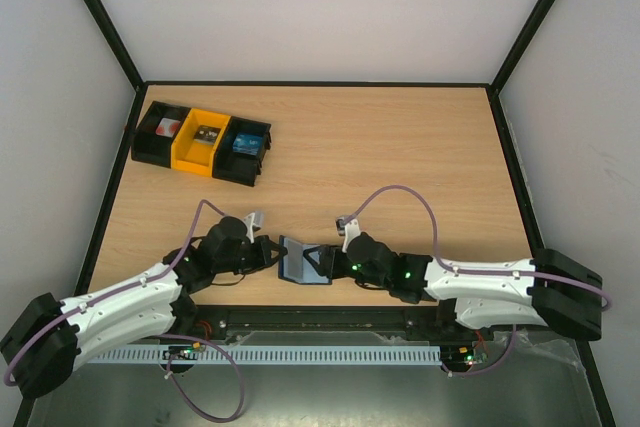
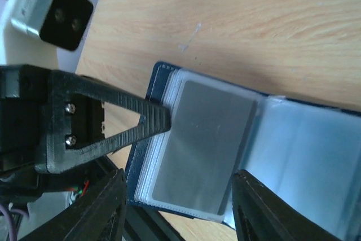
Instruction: Take the credit cards out of the card holder
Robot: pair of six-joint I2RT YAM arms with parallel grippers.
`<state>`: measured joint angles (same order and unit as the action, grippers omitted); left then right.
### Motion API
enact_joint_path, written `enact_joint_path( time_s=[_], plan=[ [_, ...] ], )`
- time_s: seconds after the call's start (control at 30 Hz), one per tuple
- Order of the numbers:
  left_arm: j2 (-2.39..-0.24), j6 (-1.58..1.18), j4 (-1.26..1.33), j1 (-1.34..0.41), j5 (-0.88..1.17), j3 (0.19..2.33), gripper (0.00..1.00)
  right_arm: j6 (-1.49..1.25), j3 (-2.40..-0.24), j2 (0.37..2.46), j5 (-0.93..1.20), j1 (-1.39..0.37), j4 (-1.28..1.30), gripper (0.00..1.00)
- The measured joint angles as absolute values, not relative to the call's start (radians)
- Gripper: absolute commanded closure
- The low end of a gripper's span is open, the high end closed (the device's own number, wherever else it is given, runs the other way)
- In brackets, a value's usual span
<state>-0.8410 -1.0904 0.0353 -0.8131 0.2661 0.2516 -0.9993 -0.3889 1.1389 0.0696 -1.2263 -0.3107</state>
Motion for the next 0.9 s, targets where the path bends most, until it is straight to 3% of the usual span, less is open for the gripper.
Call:
enact_joint_path(
  time_s=[0.5, 0.9],
  plan=[
    [-0.886, -1.09, 0.038, -0.813, 0.266, 0.254, 0.97, -0.977, -0.471, 1.448, 0.204, -1.226, -0.42, 0.42],
    [-0.893, -1.08, 0.016, -0.813, 0.254, 0.261, 0.97, -0.978, -0.494, 1.52, 0.218, -1.226, -0.44, 0.46]
  ],
)
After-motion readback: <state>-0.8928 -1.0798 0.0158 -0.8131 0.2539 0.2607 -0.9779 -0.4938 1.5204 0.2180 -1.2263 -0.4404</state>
